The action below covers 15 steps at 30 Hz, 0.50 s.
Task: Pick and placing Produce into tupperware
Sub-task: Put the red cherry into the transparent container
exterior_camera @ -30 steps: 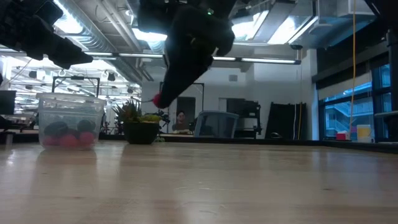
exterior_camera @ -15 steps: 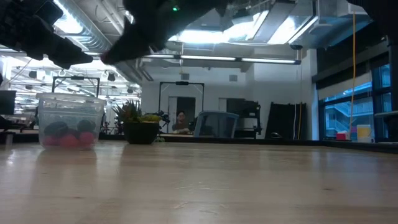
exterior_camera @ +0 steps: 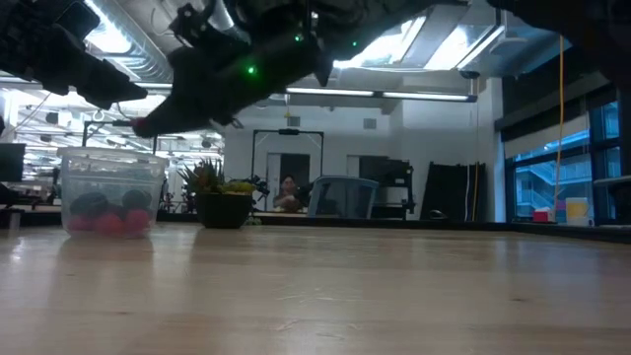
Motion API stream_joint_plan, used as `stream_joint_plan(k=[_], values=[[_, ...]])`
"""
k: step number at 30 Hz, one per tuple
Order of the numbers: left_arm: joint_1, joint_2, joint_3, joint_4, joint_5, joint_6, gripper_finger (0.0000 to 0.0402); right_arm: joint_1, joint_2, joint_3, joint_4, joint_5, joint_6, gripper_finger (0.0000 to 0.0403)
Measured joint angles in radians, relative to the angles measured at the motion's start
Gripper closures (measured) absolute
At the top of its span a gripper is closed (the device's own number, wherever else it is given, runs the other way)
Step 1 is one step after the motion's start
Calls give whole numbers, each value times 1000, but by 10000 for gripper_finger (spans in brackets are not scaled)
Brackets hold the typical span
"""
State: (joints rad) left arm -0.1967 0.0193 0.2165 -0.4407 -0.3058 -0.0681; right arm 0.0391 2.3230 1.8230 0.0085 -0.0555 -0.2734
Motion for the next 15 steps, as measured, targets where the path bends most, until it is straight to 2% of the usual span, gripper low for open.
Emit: stream_joint_plan(k=[15], values=[[0,0,0,0,0,0,190,-19,47,0,50,2,7,352]])
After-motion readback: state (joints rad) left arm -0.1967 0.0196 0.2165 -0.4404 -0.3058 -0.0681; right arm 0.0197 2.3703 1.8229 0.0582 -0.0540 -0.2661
